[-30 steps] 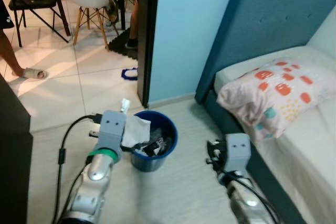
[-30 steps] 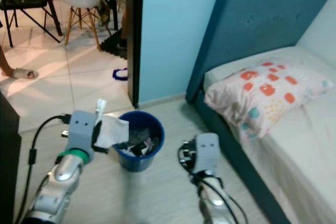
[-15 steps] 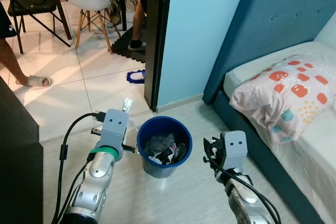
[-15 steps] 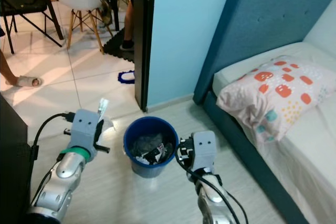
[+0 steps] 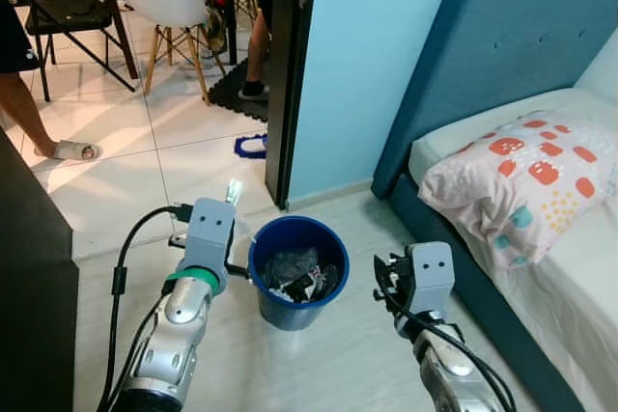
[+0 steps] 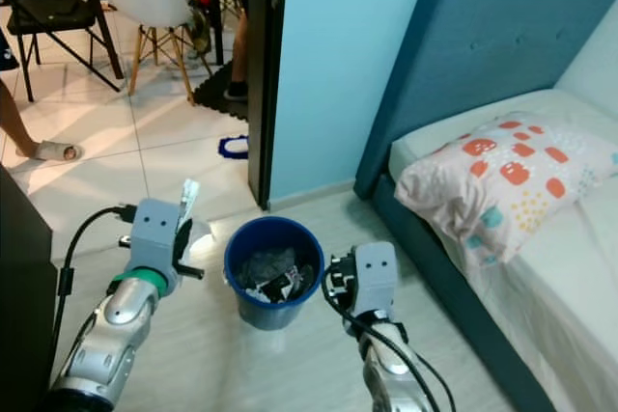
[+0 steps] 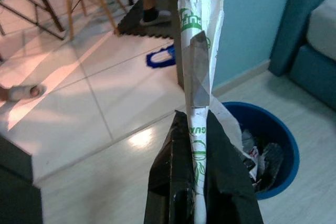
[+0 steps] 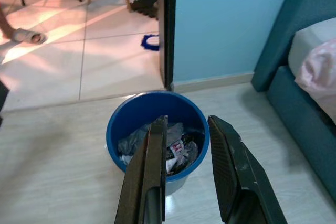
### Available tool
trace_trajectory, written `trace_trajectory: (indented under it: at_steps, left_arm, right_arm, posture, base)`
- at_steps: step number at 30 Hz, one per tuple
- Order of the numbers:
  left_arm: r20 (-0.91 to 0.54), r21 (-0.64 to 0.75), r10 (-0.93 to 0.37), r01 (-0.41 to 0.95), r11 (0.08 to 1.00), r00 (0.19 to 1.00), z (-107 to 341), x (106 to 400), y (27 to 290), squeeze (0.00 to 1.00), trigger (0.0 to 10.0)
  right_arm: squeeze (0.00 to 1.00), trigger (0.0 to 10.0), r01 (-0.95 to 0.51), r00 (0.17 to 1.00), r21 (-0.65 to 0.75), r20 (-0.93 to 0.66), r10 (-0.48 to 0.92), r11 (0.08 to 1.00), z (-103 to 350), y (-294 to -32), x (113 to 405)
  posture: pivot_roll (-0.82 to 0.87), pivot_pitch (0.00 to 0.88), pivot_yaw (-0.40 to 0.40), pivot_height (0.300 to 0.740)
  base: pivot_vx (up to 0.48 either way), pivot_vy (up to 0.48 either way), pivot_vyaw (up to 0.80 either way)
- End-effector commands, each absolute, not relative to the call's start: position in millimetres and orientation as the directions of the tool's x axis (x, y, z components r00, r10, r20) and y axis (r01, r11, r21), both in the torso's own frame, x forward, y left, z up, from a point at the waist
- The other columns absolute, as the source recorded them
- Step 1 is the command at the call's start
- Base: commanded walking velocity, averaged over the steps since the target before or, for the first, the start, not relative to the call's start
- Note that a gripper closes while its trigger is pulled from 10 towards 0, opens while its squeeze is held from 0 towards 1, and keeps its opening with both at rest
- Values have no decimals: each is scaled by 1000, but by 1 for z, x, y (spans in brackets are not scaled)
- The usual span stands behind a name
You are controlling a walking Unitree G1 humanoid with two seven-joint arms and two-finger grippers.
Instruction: Clean up the room
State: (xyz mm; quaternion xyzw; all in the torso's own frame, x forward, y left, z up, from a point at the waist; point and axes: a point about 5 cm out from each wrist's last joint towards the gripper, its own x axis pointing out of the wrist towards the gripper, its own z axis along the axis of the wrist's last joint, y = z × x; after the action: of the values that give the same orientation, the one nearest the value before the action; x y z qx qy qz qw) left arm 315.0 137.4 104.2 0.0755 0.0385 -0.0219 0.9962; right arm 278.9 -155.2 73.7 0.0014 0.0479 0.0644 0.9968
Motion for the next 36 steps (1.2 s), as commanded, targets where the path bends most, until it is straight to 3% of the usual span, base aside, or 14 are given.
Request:
trace_trajectory:
  at_steps: [1,8,25,36]
  left_arm:
    - [-115,139,-31,47,989,993,96,313,137,0,10000]
    - [-116,135,-31,47,990,993,96,312,137,0,10000]
    - [-95,116,-55,66,991,994,98,311,134,0,10000]
    - [-105,122,-40,52,991,994,95,310,138,0,10000]
  right_arm:
    - [0,10000,-125,985,11,-118,125,992,68,-157,275]
    - [0,10000,-125,985,11,-120,126,992,68,-157,275]
    - [0,10000,-125,984,13,-123,126,992,67,-156,273]
    - [0,10000,-125,984,13,-126,126,992,66,-156,272]
  posture:
    - [-68,66,13,717]
    - [-69,69,13,717]
    - [-70,77,12,717]
    - [-72,81,13,717]
  base:
    - [0,-292,0]
    - [113,-274,0]
    - [79,0,0]
    - [418,0,0]
